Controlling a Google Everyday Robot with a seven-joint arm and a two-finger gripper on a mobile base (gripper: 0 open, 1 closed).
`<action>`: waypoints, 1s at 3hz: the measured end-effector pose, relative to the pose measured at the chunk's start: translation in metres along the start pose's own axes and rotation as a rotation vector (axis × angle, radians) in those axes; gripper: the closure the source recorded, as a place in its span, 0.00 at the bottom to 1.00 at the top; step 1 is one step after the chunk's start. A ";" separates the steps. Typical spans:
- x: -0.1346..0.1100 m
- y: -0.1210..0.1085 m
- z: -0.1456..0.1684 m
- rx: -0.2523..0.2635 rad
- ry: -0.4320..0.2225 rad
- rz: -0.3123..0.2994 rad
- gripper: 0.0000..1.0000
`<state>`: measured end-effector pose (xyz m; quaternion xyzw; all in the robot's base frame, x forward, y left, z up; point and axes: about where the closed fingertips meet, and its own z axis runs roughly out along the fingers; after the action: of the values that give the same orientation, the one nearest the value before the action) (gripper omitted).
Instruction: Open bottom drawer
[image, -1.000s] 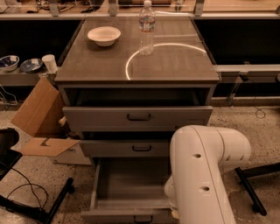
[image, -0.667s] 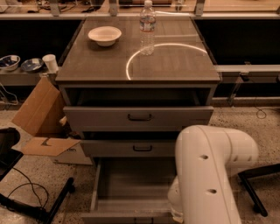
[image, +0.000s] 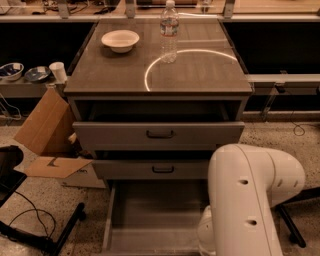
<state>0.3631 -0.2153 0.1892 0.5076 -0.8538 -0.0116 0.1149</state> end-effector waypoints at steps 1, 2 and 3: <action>0.002 0.004 0.002 -0.004 0.000 0.011 0.98; 0.002 0.004 0.002 -0.004 0.000 0.011 0.69; 0.002 0.004 0.002 -0.004 0.000 0.011 0.46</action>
Offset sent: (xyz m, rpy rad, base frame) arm -0.0050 0.0003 -0.0008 0.0000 0.0023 -0.0116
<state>0.3580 -0.2149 0.1884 0.5026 -0.8566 -0.0129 0.1159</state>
